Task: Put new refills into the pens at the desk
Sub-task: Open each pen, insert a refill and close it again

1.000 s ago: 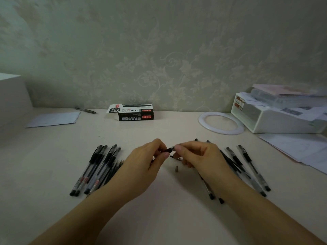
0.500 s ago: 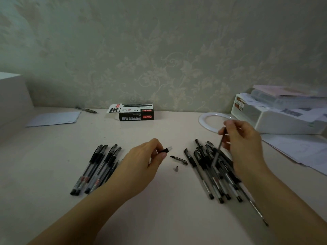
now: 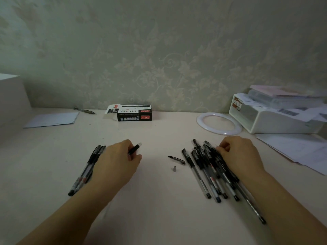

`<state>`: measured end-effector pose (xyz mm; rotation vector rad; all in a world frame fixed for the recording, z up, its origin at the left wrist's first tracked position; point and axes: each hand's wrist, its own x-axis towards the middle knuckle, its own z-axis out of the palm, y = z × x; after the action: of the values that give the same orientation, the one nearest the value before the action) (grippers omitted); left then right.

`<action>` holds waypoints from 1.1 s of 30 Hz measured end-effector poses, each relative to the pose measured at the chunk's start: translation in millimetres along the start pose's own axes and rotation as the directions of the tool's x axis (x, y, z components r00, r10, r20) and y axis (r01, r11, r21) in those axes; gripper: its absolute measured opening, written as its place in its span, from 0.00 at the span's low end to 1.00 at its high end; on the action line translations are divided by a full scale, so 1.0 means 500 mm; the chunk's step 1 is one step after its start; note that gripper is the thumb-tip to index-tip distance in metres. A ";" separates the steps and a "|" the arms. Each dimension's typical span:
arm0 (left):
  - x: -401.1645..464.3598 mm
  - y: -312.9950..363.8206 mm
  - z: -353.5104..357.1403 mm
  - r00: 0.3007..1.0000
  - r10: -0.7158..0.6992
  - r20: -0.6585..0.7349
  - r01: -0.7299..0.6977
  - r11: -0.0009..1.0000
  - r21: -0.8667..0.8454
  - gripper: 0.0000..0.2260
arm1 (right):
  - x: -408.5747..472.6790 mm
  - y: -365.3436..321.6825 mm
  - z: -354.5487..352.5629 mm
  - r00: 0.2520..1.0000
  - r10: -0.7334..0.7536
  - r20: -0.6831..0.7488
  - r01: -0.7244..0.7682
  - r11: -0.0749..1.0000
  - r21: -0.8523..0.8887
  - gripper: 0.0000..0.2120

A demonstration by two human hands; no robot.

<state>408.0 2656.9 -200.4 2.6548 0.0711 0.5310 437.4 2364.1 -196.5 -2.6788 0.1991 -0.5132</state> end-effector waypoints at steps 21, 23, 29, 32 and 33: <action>0.007 -0.020 0.000 0.997 -0.041 0.059 0.029 0.982 0.186 0.08 | -0.045 -0.069 0.005 0.966 -0.246 -0.083 0.256 0.952 0.165 0.05; 0.007 -0.020 0.004 0.998 -0.039 0.049 0.029 0.981 0.190 0.09 | -0.048 -0.072 0.010 0.963 -0.258 -0.073 0.267 0.952 0.152 0.05; 0.011 -0.021 0.007 0.997 -0.033 0.071 0.016 0.975 0.221 0.13 | -0.048 -0.073 0.017 0.957 -0.279 -0.079 0.289 0.944 0.161 0.05; 0.011 -0.016 0.006 0.995 -0.047 0.083 0.025 0.968 0.251 0.15 | -0.050 -0.075 0.020 0.951 -0.294 -0.097 0.307 0.936 0.173 0.04; 0.011 -0.014 0.005 0.995 -0.051 0.087 0.027 0.966 0.258 0.15 | -0.052 -0.076 0.021 0.948 -0.300 -0.105 0.314 0.933 0.176 0.03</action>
<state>414.2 2663.1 -203.5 2.9197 0.1756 0.4077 419.8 2408.1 -198.1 -2.5132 -0.2434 -0.6922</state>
